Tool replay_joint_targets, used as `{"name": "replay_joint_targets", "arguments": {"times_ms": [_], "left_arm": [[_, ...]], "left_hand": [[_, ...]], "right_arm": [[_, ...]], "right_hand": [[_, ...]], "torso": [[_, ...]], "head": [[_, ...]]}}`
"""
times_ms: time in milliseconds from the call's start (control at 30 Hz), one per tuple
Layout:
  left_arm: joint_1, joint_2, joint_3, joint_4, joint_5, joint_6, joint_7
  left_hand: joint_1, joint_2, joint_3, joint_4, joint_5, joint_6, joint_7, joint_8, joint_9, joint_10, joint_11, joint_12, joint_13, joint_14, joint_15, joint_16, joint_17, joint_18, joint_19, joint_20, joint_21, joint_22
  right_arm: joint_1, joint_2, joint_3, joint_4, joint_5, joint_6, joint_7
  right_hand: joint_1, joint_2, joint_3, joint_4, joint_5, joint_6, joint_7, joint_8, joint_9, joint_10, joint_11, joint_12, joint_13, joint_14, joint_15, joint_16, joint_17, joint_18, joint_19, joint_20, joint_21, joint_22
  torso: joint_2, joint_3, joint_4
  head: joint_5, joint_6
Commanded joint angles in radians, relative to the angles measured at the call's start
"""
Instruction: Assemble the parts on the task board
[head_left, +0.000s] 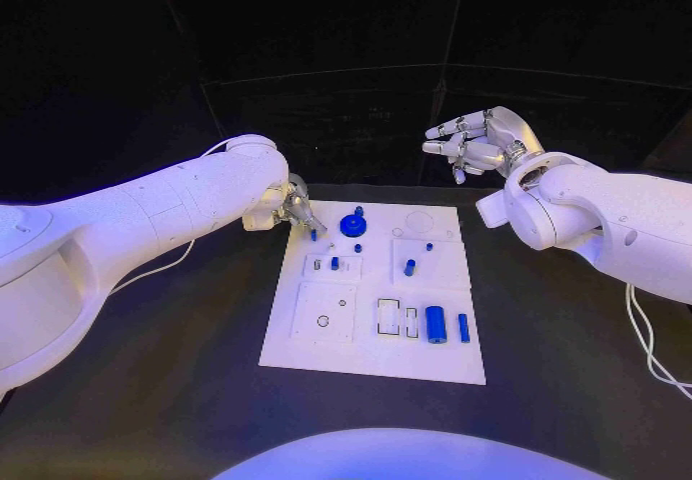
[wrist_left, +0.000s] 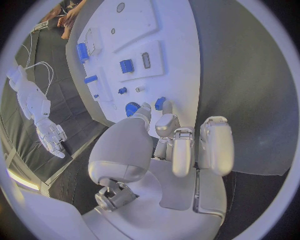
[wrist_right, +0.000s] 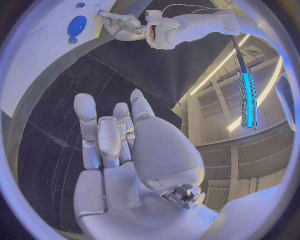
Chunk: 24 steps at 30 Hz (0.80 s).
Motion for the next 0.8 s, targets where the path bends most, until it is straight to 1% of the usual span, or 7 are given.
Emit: {"name": "replay_joint_targets", "arguments": {"times_ms": [33,200,333,600,700,733,800], "left_arm": [[0.001,0.002,0.000,-0.002,0.006,0.002,0.014],[0.001,0.004,0.000,-0.005,0.006,-0.003,0.016],[0.001,0.007,0.000,-0.009,0.006,-0.002,0.016],[0.000,0.009,0.000,-0.013,0.006,0.006,0.015],[0.000,0.009,0.000,-0.013,0.006,0.006,0.017],[0.000,0.008,0.000,-0.011,0.006,0.005,0.019],[0.000,0.005,0.000,-0.007,0.006,0.002,0.023]], "left_hand": [[0.022,0.011,0.005,-0.013,-0.002,0.009,0.001,-0.004,-0.003,-0.004,-0.002,0.005,-0.002,0.107,0.006,0.003,0.263,0.011,0.009,0.003,0.006,0.009],[0.079,0.054,0.038,-0.046,-0.002,0.008,-0.002,-0.008,-0.007,-0.006,-0.005,0.004,-0.004,0.107,0.004,0.003,0.263,0.011,0.008,0.002,0.005,0.009],[0.119,0.081,0.069,-0.073,-0.002,0.005,-0.004,-0.012,-0.011,-0.008,-0.008,0.002,-0.006,0.107,0.002,0.003,0.263,0.011,0.008,0.000,0.005,0.010],[0.166,0.103,0.124,-0.118,-0.002,-0.001,-0.007,-0.019,-0.017,-0.009,-0.010,-0.001,-0.007,0.107,0.000,0.003,0.263,0.011,0.008,-0.002,0.005,0.012],[0.193,0.109,0.161,-0.147,-0.001,-0.005,-0.008,-0.023,-0.020,-0.012,-0.012,-0.004,-0.010,0.107,-0.002,0.003,0.263,0.011,0.008,-0.003,0.005,0.012],[0.213,0.111,0.193,-0.170,0.000,-0.008,-0.007,-0.025,-0.021,-0.015,-0.011,-0.007,-0.012,0.107,-0.003,0.003,0.263,0.011,0.008,-0.004,0.004,0.012],[0.217,0.106,0.234,-0.193,0.000,-0.009,-0.002,-0.026,-0.022,-0.016,-0.008,-0.011,-0.015,0.107,0.000,0.003,0.263,0.011,0.008,-0.003,0.004,0.012]], "right_arm": [[0.002,0.001,0.001,0.001,-0.003,0.006,0.007],[0.002,0.000,0.001,0.002,-0.003,0.006,0.007],[0.002,0.001,0.001,0.002,-0.003,0.007,0.007],[0.002,-0.001,0.001,0.003,-0.003,0.009,0.006],[0.002,-0.001,0.001,0.004,-0.003,0.009,0.006],[0.002,-0.001,0.001,0.004,-0.003,0.009,0.005],[0.002,-0.001,0.001,0.004,-0.003,0.010,0.005]], "right_hand": [[-0.006,0.000,-0.001,-0.005,0.006,-0.005,0.000,0.001,-0.001,-0.007,-0.003,-0.006,-0.001,-0.007,-0.002,-0.006,0.000,0.003,-0.010,0.000,-0.006,0.000],[-0.006,0.000,-0.001,-0.005,0.006,-0.005,0.000,0.001,-0.001,-0.007,-0.003,-0.006,-0.001,-0.007,-0.002,-0.006,0.000,0.003,-0.010,0.000,-0.006,0.000],[-0.006,0.000,-0.001,-0.005,0.006,-0.005,0.000,0.001,-0.001,-0.007,-0.003,-0.006,-0.001,-0.007,-0.002,-0.006,0.000,0.003,-0.010,0.000,-0.006,0.000],[-0.006,0.000,-0.001,-0.005,0.006,-0.005,0.000,0.001,-0.001,-0.007,-0.003,-0.006,-0.001,-0.007,-0.002,-0.006,0.000,0.003,-0.010,0.000,-0.006,0.000],[-0.006,0.000,-0.001,-0.005,0.006,-0.005,0.000,0.001,-0.001,-0.007,-0.003,-0.006,-0.001,-0.007,-0.002,-0.006,0.000,0.003,-0.010,0.000,-0.006,0.000],[-0.006,0.000,-0.001,-0.005,0.006,-0.005,0.000,0.001,-0.001,-0.007,-0.003,-0.006,-0.001,-0.007,-0.002,-0.006,0.000,0.003,-0.010,0.000,-0.006,0.000],[-0.006,0.000,0.000,-0.005,0.006,-0.005,0.001,0.001,-0.001,-0.006,-0.003,-0.005,0.000,-0.007,-0.002,-0.005,0.002,0.003,-0.010,0.000,-0.006,0.000]], "torso": [[0.000,0.0000,-0.0002],[0.001,-0.0006,-0.0004],[0.000,-0.0001,-0.0003],[0.000,-0.0001,-0.0003],[-0.001,-0.0003,0.0000],[-0.001,0.0000,-0.0002],[-0.001,0.0000,-0.0002]], "head": [[0.001,-0.001],[0.000,-0.002],[-0.001,-0.003],[-0.001,-0.005],[-0.001,-0.004],[-0.001,-0.004],[-0.001,-0.005]]}}
